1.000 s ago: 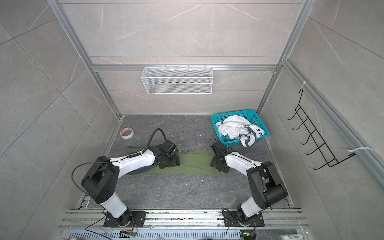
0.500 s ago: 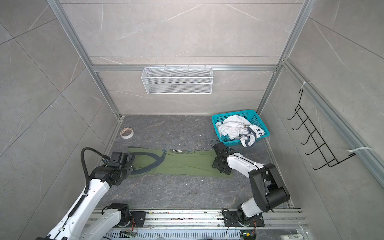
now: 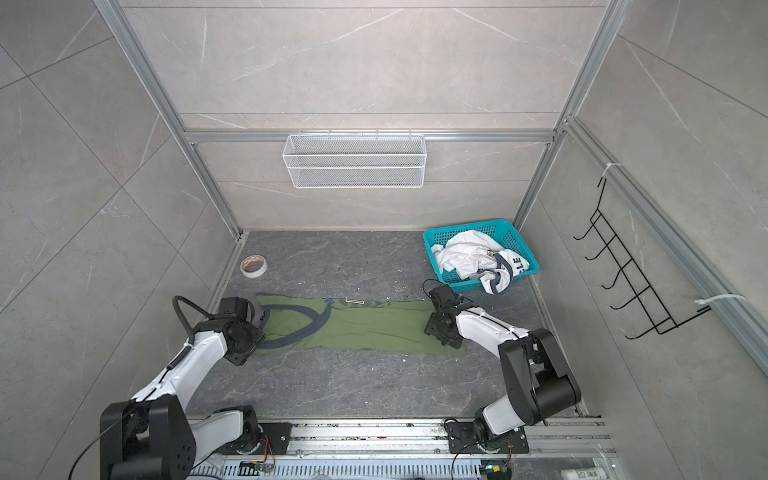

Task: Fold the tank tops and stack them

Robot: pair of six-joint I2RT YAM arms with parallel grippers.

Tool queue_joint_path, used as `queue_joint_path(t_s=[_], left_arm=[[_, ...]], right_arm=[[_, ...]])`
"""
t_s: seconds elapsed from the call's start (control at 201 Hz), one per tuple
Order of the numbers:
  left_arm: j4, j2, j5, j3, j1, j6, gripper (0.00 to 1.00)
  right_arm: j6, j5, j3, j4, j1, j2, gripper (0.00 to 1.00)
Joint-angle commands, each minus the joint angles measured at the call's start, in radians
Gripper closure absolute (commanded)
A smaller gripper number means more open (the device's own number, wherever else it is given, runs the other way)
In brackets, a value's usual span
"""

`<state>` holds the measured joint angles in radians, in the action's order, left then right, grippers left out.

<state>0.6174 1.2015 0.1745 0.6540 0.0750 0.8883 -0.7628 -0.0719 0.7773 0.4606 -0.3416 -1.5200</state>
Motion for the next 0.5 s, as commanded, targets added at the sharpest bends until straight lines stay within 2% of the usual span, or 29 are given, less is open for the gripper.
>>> queue_joint_path(t_s=[0.0,0.493], left_arm=[[-0.072,0.024,-0.026,0.013,0.008,-0.043,0.51],[-0.072,0.074,0.034,0.041,0.02,-0.072,0.89]], right_arm=[[0.013,0.03,-0.033,-0.003,0.004,0.0,0.31],[0.022,0.004,-0.022,0.012,0.015,-0.018,0.31]])
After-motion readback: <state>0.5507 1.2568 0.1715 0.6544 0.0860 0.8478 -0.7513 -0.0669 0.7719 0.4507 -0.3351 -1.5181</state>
